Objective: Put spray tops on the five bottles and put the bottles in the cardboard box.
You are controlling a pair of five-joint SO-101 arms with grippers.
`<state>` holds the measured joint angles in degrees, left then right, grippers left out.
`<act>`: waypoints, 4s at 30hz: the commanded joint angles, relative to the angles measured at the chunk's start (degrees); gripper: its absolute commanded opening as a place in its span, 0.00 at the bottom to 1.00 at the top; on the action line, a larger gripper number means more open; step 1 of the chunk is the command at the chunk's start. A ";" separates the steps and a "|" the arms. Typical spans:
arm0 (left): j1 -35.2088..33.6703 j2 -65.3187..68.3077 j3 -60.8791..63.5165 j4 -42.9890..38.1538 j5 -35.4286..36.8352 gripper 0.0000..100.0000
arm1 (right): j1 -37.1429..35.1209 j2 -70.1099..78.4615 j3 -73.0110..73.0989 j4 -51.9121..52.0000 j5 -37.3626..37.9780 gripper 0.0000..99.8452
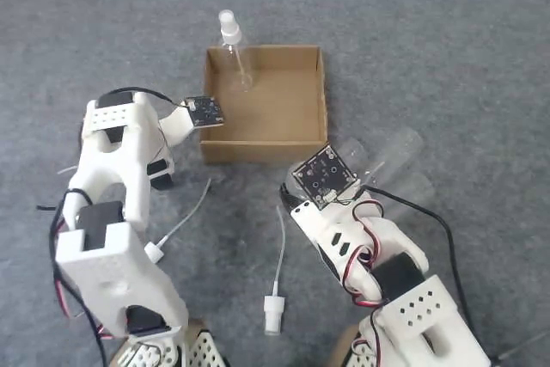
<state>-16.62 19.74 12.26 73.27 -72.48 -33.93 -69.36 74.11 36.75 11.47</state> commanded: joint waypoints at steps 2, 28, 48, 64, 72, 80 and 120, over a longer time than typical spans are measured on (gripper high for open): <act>0.09 0.26 -2.68 -0.62 4.04 0.06 | 0.40 -2.51 -0.97 -1.63 0.35 0.03; -4.40 0.09 -25.01 26.02 20.04 0.02 | 0.84 -2.51 -1.23 -1.63 -2.11 0.03; -5.89 -21.19 -27.38 26.99 48.62 0.01 | 0.31 -2.59 -1.32 -1.63 -6.86 0.03; -4.13 -32.88 -27.38 22.51 73.32 0.01 | -3.03 -2.15 -0.97 -3.21 -9.05 0.01; 2.46 -39.56 -27.38 20.92 85.10 0.01 | -3.03 -2.42 -0.97 -3.21 -9.05 0.01; 8.35 -44.31 -27.38 18.55 96.18 0.01 | -3.21 -2.51 -0.97 -3.21 -9.05 0.01; 32.00 -54.24 -27.47 3.96 104.00 0.01 | -3.30 -2.51 -0.62 -3.30 -6.07 0.01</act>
<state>14.86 -31.25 -12.26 79.16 32.57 -36.75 -69.36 74.11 34.99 4.35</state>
